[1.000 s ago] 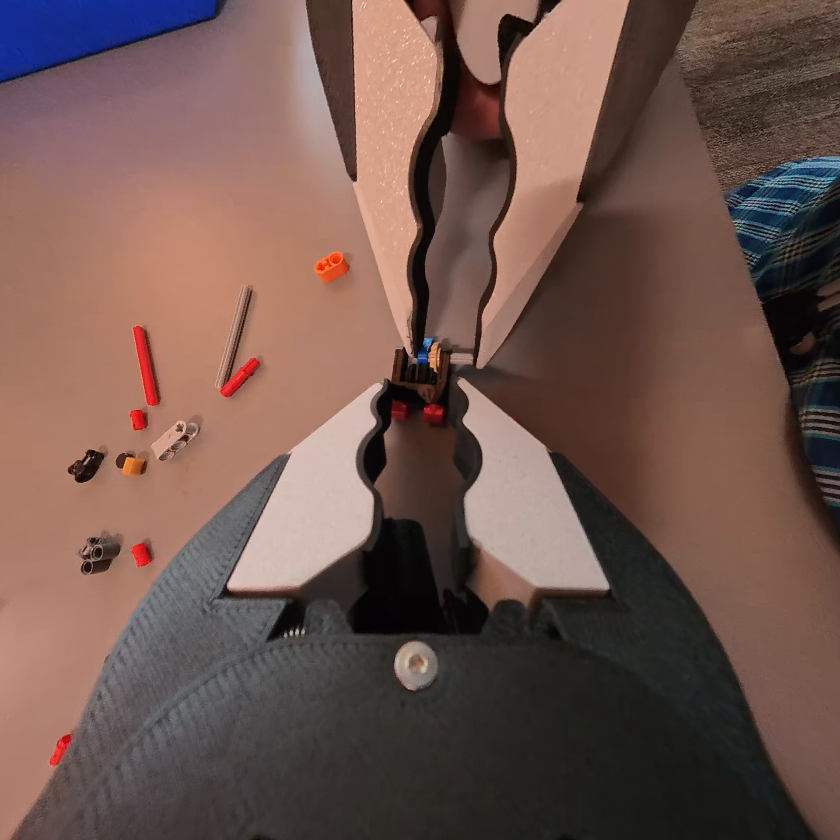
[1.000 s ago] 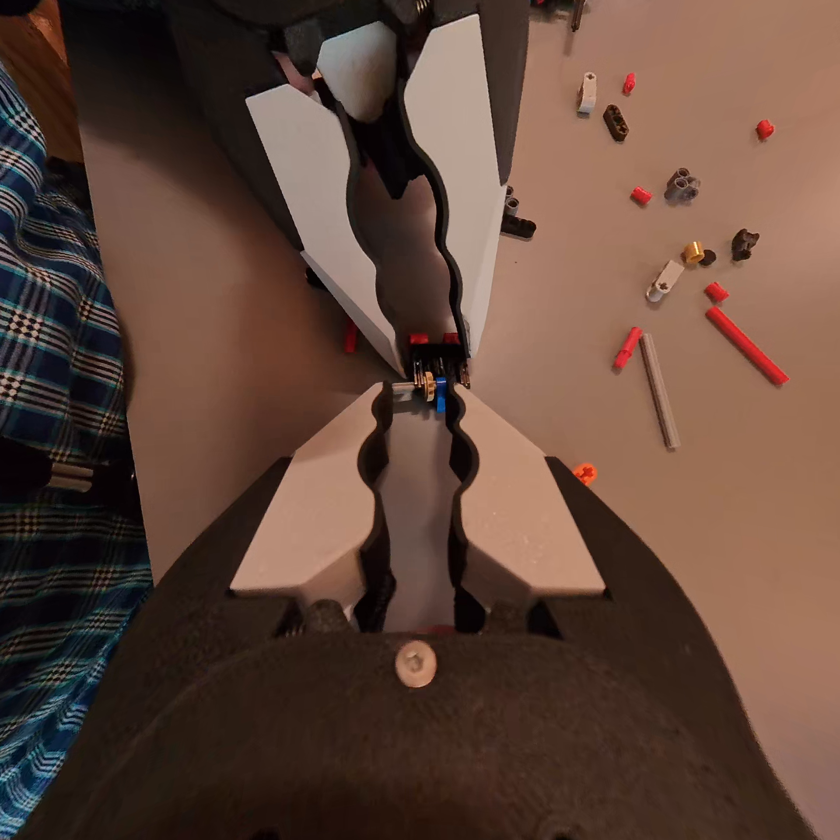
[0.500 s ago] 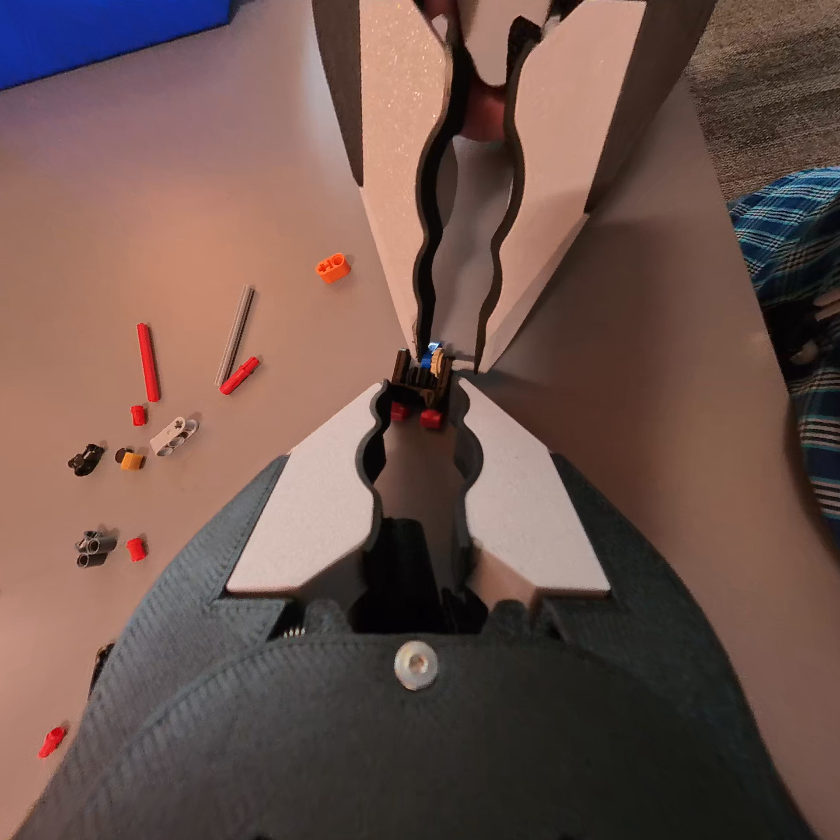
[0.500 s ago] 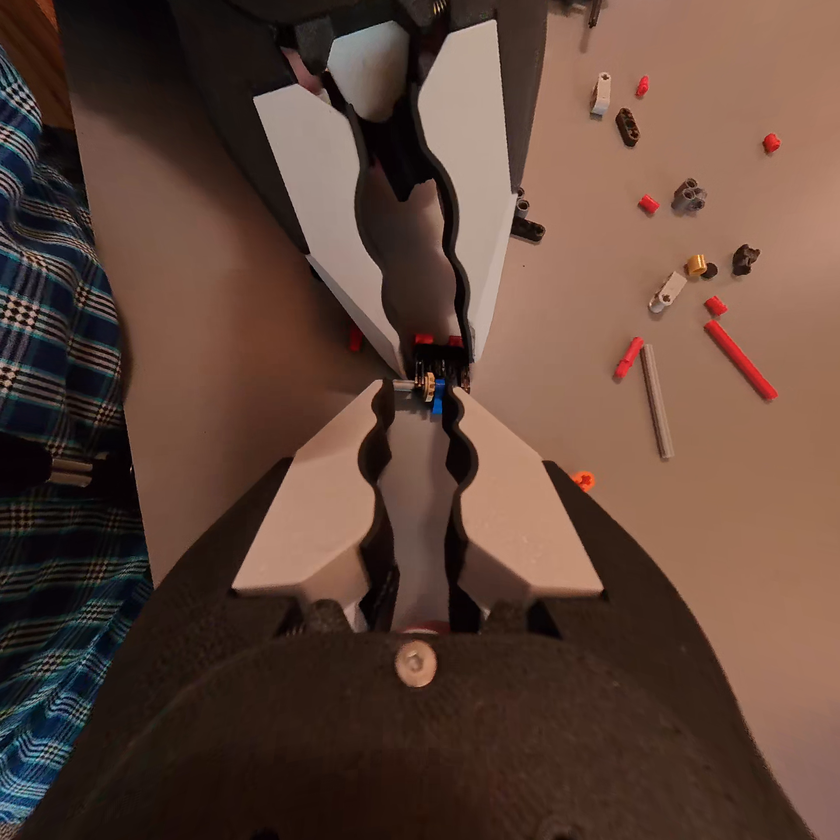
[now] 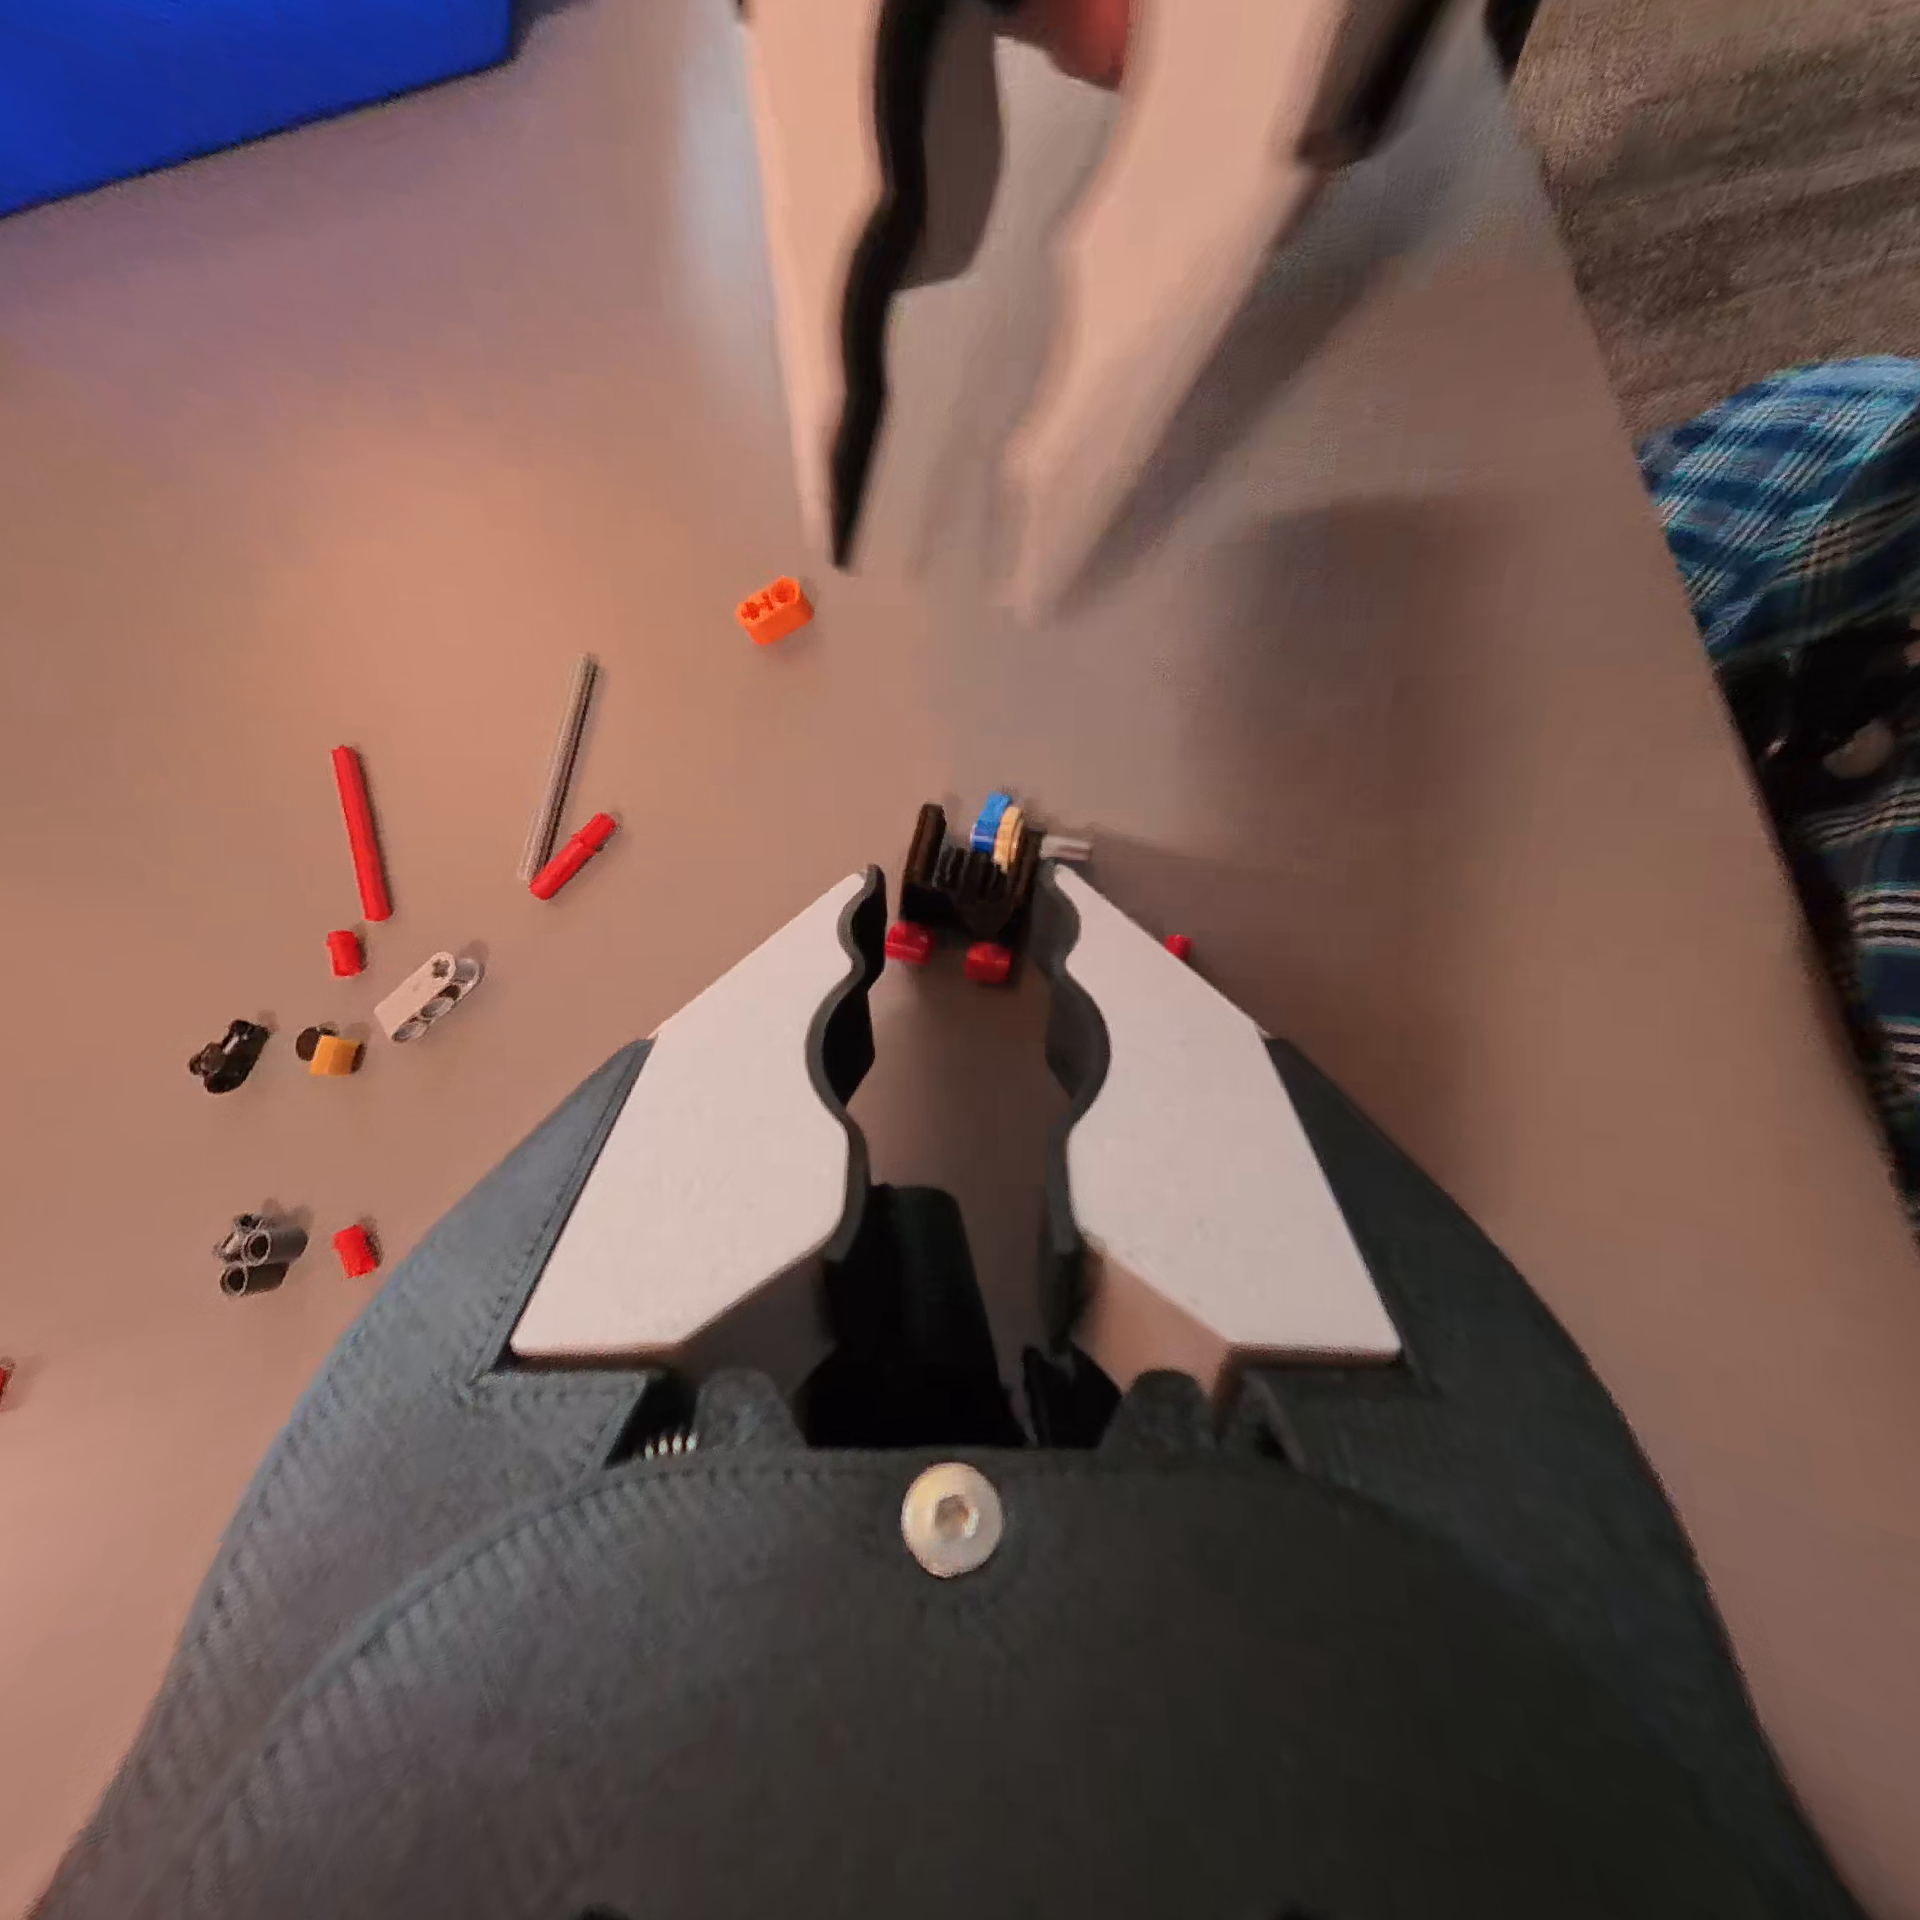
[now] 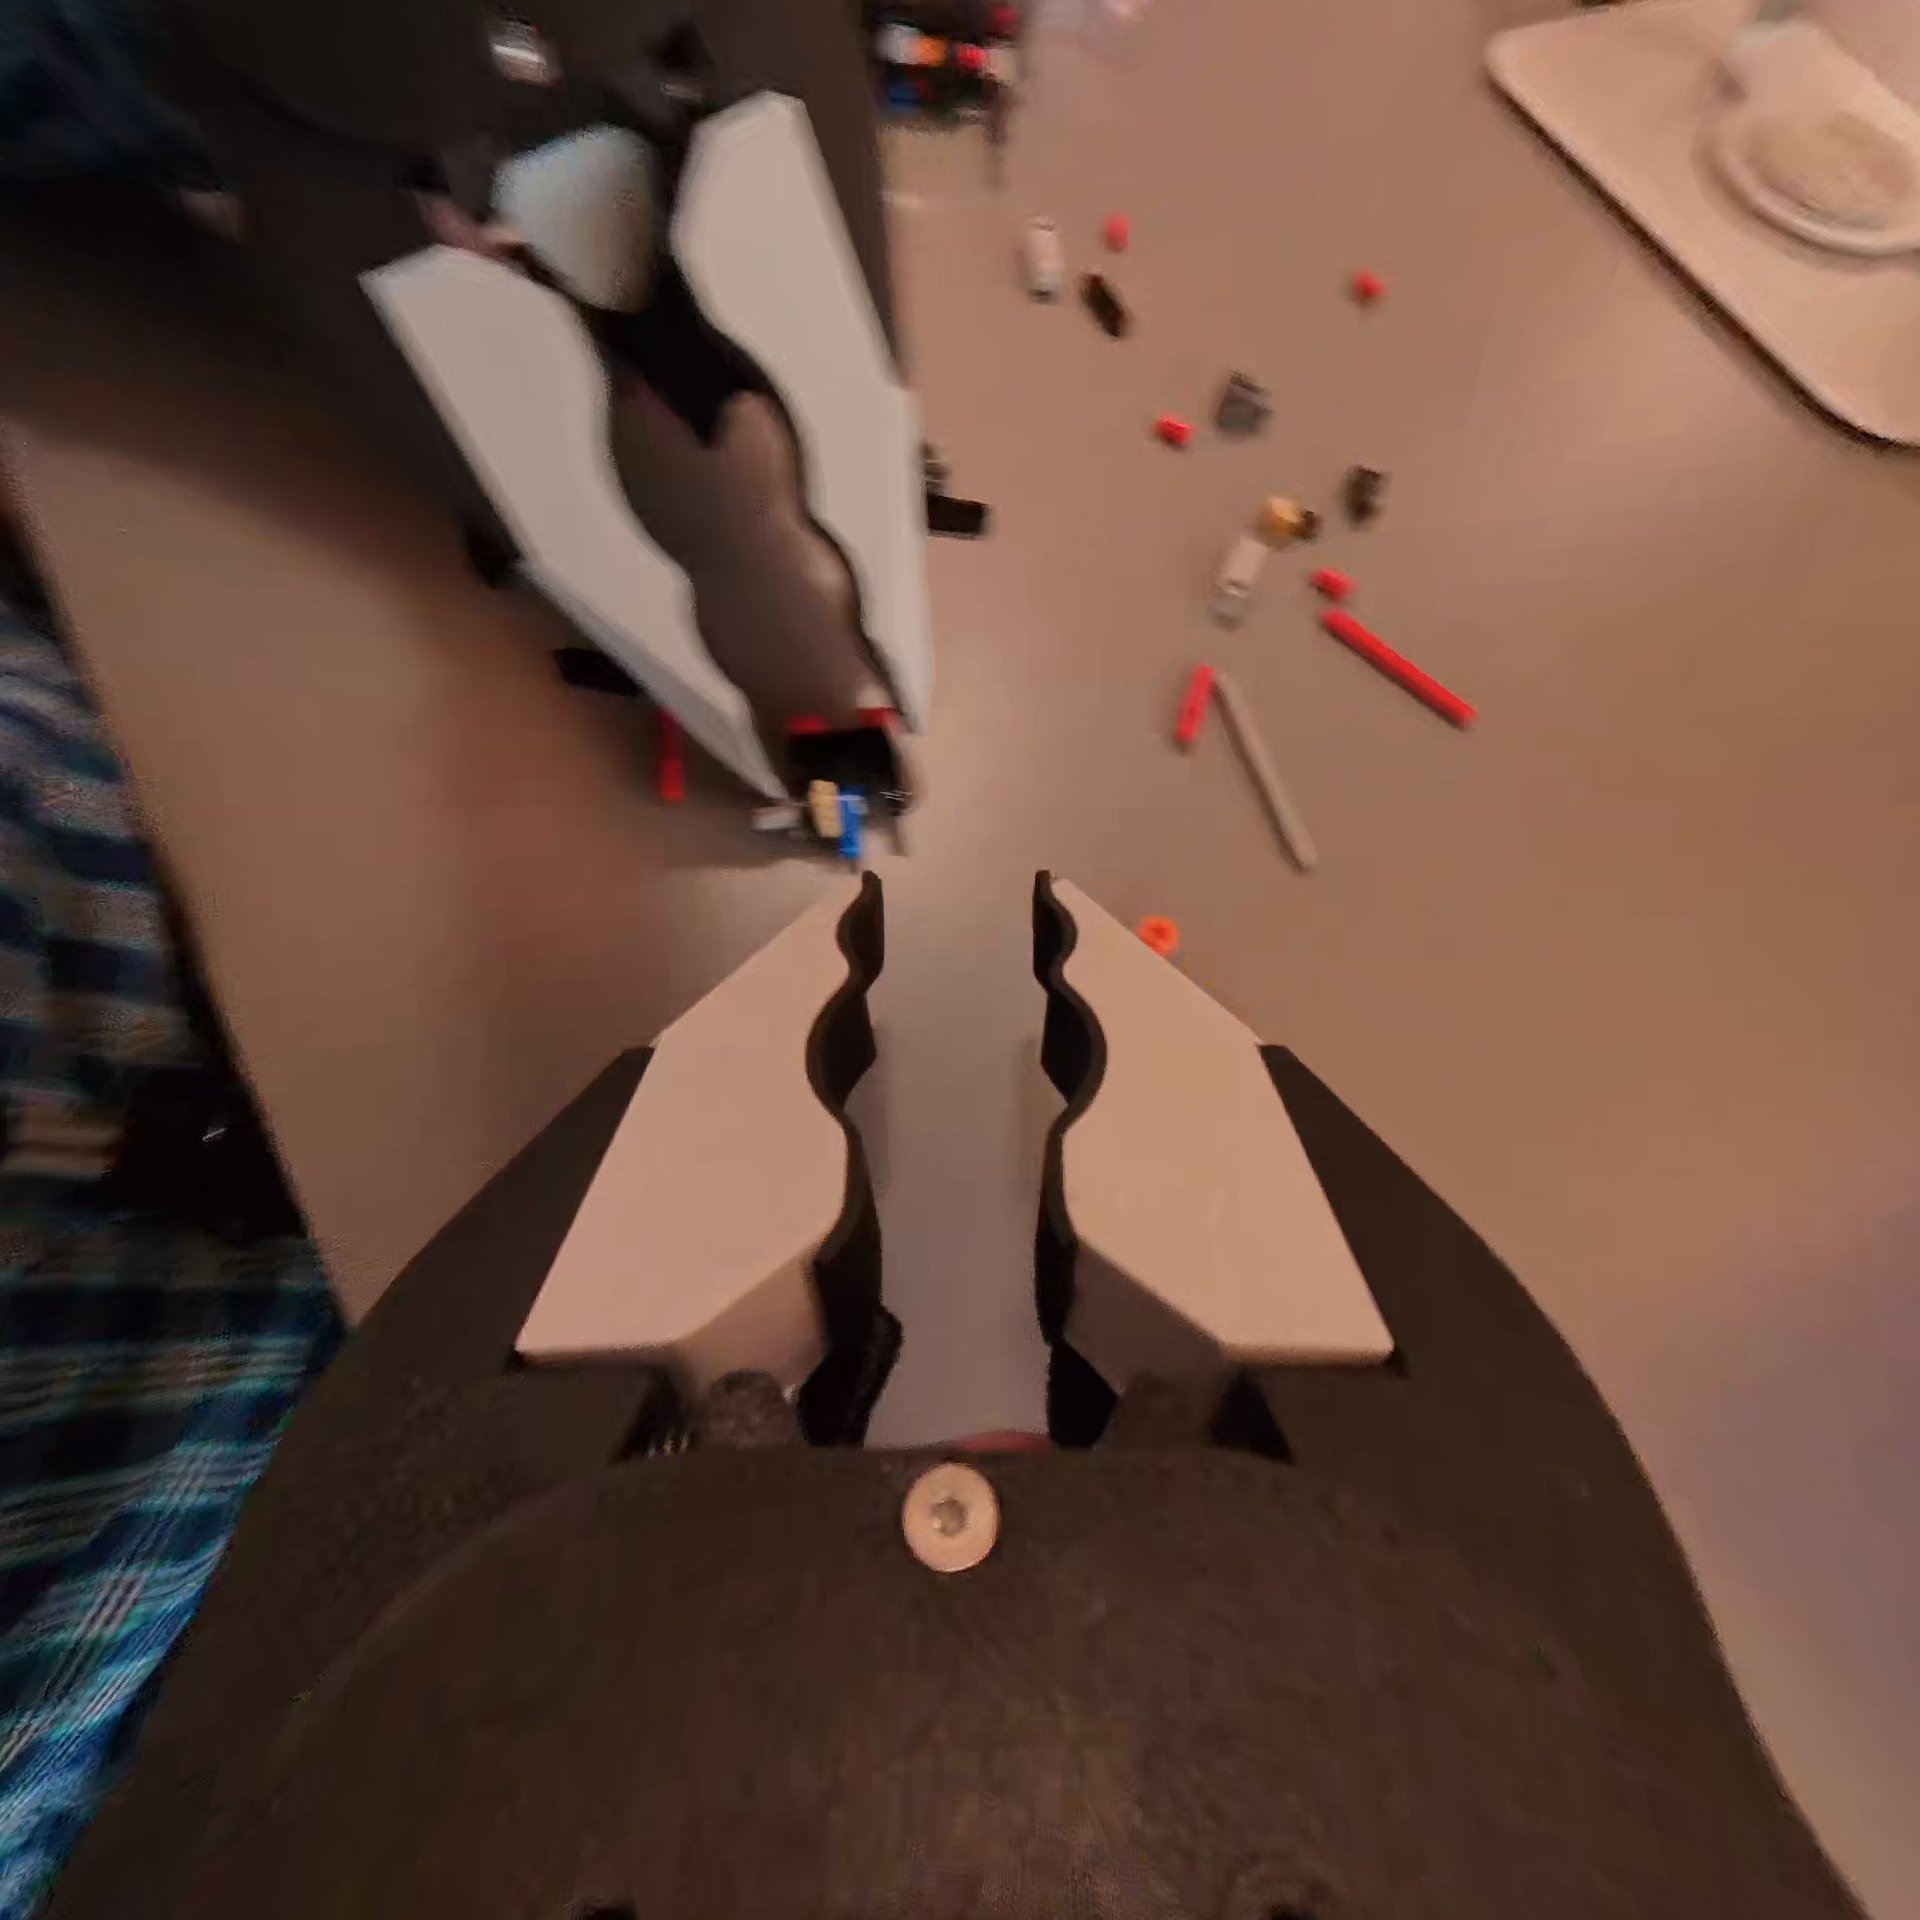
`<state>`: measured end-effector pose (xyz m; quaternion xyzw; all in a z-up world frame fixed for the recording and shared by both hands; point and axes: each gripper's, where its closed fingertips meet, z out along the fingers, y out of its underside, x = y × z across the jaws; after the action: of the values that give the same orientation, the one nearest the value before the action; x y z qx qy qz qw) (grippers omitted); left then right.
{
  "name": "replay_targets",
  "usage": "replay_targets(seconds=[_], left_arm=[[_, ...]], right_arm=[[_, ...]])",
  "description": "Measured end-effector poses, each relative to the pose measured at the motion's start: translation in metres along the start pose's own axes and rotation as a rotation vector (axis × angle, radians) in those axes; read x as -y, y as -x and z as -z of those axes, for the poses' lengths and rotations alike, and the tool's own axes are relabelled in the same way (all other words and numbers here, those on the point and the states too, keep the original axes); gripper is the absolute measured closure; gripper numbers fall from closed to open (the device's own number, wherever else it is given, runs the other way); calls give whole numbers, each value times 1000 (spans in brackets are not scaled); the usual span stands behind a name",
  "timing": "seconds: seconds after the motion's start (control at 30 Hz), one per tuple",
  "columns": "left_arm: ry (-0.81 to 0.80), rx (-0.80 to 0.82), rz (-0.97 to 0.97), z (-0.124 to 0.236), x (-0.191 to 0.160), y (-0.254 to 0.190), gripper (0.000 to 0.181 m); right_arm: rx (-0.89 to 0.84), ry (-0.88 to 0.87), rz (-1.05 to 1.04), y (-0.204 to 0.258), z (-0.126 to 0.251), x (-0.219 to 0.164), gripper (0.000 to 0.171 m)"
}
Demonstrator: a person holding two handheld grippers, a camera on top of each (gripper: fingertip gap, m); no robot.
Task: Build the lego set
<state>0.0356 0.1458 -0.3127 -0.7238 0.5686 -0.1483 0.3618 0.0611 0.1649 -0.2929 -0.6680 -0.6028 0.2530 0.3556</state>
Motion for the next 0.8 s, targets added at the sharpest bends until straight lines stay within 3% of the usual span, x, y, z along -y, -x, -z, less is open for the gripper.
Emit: replay_targets(seconds=[0.13, 0.23, 0.33, 0.53, 0.8], left_arm=[[2, 19, 9, 7, 1, 2, 152], [-11, 37, 28, 12, 3, 2, 152], [-16, 54, 34, 14, 5, 2, 153], [-1, 63, 46, 17, 3, 0, 150], [29, 77, 100, 12, 7, -8, 140]], right_arm=[[-141, 89, -60, -35, -1, -19, 150], [-152, 157, -66, -40, -10, -30, 150], [-165, 149, -56, -41, -14, -28, 166], [-78, 78, -123, -25, -9, -19, 167], [-125, 13, -168, -12, 3, -10, 167]])
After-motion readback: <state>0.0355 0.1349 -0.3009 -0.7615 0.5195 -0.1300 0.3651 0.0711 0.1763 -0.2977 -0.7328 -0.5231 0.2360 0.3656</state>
